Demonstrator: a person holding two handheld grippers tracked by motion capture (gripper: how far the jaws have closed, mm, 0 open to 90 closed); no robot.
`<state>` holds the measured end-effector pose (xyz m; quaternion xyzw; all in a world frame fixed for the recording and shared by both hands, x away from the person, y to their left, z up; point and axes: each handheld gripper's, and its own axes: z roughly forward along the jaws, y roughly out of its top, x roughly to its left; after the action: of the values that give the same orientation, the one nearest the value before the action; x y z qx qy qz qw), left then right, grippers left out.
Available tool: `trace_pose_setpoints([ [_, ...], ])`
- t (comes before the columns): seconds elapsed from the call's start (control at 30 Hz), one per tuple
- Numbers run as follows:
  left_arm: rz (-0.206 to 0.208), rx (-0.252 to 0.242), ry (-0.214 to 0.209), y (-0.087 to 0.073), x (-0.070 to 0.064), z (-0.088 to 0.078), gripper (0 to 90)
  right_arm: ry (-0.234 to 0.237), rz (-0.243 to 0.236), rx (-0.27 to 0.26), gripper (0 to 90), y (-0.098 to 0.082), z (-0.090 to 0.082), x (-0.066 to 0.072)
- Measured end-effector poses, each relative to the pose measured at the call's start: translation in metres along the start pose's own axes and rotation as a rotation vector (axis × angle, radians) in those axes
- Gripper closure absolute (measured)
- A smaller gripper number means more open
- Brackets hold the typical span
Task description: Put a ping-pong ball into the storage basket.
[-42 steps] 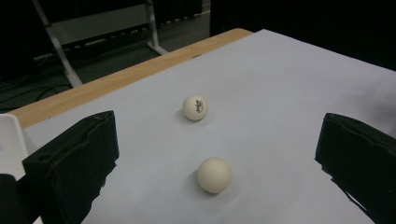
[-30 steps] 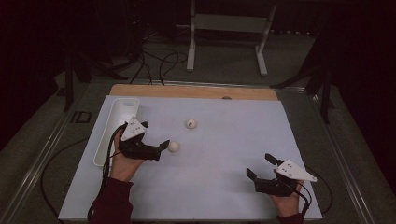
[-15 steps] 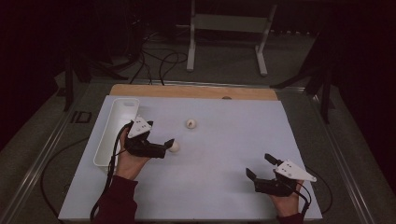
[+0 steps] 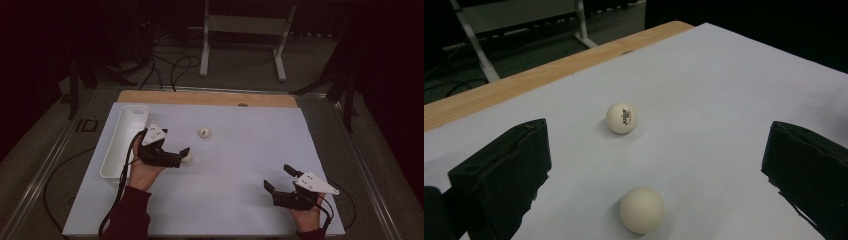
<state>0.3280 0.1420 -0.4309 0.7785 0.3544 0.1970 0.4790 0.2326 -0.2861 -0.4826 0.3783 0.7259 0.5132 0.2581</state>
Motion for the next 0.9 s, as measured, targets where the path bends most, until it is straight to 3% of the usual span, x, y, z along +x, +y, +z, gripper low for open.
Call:
trace_pose_setpoints([
  [0.9, -0.034, 0.015, -0.020, -0.002, 0.000, 0.015, 0.3, 0.001, 0.000, -0.001, 8.5, 0.000, 0.000, 0.000],
])
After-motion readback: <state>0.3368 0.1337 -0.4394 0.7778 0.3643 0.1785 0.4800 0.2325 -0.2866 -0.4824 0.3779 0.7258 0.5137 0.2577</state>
